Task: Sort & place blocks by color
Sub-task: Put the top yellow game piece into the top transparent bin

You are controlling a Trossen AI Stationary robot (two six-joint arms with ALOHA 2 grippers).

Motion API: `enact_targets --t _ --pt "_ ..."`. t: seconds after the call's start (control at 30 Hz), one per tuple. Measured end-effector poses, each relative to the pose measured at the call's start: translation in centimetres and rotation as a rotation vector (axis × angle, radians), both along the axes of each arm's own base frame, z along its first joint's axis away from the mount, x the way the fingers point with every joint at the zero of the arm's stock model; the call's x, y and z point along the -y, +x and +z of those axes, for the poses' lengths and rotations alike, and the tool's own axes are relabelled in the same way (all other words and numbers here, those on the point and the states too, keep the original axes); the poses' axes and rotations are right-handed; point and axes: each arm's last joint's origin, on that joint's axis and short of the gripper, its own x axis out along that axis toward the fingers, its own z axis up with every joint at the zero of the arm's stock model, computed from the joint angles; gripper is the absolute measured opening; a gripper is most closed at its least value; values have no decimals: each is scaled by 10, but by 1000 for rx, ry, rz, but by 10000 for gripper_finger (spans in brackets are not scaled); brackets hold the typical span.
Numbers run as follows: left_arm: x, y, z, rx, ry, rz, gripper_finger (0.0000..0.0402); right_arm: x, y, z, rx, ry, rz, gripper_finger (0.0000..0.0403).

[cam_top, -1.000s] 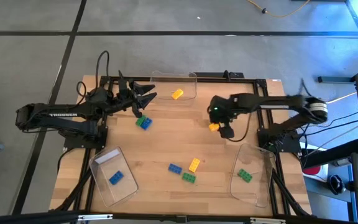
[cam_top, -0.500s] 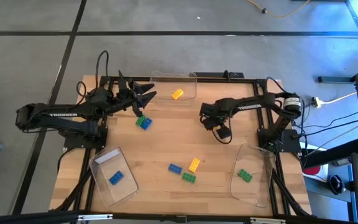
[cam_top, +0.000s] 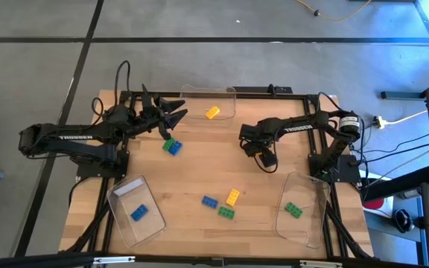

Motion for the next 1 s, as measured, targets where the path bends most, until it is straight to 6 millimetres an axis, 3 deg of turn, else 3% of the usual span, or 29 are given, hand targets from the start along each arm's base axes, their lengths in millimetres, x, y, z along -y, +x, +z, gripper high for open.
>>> enact_targets --t 0.13,0.37,0.6,0.77,1.0 --pt "0 0 0 0 0 0 213 -1 -2 1 -13 -2 -1 140" --pt "0 0 0 0 0 0 213 -3 -18 15 -61 11 -180 141" --pt "0 0 0 -2 0 0 213 -15 -64 29 21 83 -415 141" --pt "0 0 -1 -12 10 3 213 -25 -77 49 210 134 -532 141" --pt "3 2 -1 -36 74 -163 213 -21 -47 89 723 322 -703 141"
